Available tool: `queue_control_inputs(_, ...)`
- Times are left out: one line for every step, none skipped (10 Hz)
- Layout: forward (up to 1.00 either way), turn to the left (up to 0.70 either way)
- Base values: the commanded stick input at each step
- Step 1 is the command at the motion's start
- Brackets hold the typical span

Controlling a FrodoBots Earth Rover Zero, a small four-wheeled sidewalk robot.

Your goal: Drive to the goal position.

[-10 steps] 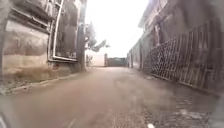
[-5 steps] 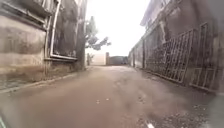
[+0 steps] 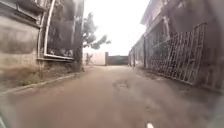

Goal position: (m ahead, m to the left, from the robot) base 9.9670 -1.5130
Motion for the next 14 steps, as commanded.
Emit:
queue_control_inputs(0.85,0.00)
queue_control_inputs(0.85,0.00)
queue_control_inputs(0.85,0.00)
queue_control_inputs(0.85,0.00)
queue_control_inputs(0.85,0.00)
queue_control_inputs(0.85,0.00)
queue_control_inputs(0.85,0.00)
queue_control_inputs(0.85,0.00)
queue_control_inputs(0.85,0.00)
queue_control_inputs(0.85,0.00)
queue_control_inputs(0.85,0.00)
queue_control_inputs(0.85,0.00)
queue_control_inputs(0.85,0.00)
queue_control_inputs(0.85,0.00)
